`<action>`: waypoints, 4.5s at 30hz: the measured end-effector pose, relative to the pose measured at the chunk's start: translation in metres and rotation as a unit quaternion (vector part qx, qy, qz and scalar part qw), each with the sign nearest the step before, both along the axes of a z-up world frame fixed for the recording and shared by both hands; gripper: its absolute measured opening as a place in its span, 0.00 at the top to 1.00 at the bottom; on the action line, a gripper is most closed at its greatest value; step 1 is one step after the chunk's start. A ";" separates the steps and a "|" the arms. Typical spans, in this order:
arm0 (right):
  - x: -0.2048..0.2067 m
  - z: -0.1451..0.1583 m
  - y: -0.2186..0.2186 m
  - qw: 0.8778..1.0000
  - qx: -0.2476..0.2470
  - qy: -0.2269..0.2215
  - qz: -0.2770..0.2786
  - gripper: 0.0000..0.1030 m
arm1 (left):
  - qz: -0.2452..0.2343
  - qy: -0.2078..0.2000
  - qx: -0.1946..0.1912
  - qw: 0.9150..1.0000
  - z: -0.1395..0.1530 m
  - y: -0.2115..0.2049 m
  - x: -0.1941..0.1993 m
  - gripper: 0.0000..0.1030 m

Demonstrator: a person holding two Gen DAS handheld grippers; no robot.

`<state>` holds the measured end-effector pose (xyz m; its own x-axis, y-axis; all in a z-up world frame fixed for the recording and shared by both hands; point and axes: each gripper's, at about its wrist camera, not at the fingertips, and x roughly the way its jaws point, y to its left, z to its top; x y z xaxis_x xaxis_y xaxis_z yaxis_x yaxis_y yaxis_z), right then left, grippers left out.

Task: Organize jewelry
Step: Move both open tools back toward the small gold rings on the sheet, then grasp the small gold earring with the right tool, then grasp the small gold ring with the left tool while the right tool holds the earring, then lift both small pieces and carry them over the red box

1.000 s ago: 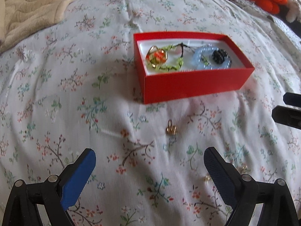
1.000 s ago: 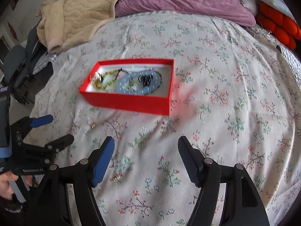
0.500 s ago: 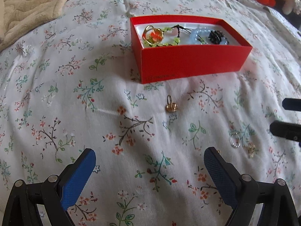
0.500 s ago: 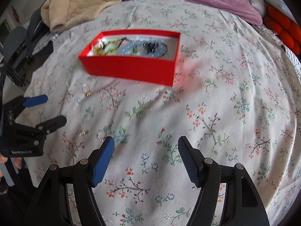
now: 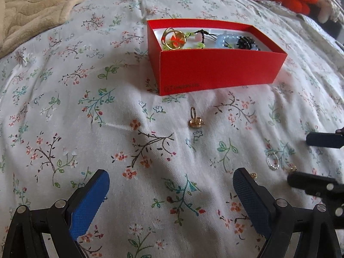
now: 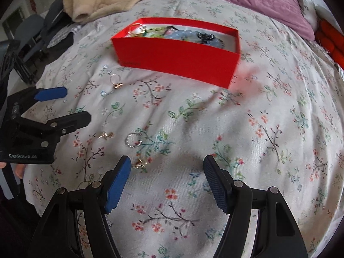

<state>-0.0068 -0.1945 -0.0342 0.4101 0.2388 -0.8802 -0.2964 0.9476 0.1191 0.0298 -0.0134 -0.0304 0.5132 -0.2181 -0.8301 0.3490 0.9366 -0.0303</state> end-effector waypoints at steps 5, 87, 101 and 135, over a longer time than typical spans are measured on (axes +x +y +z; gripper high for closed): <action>0.000 -0.005 0.011 1.000 -0.009 -0.015 0.012 0.30 | -0.003 -0.002 0.001 1.000 -0.004 -0.001 0.002 0.07; 0.014 0.007 0.023 0.996 -0.014 -0.069 0.063 1.00 | -0.047 -0.034 -0.043 0.997 0.000 -0.032 0.024 0.91; 0.018 0.026 0.013 0.995 -0.001 -0.088 0.045 1.00 | -0.044 -0.049 -0.048 0.997 0.023 -0.033 0.023 0.91; 0.079 0.091 -0.011 0.991 0.077 -0.109 -0.018 1.00 | -0.006 -0.055 -0.120 0.991 0.068 -0.050 0.077 0.91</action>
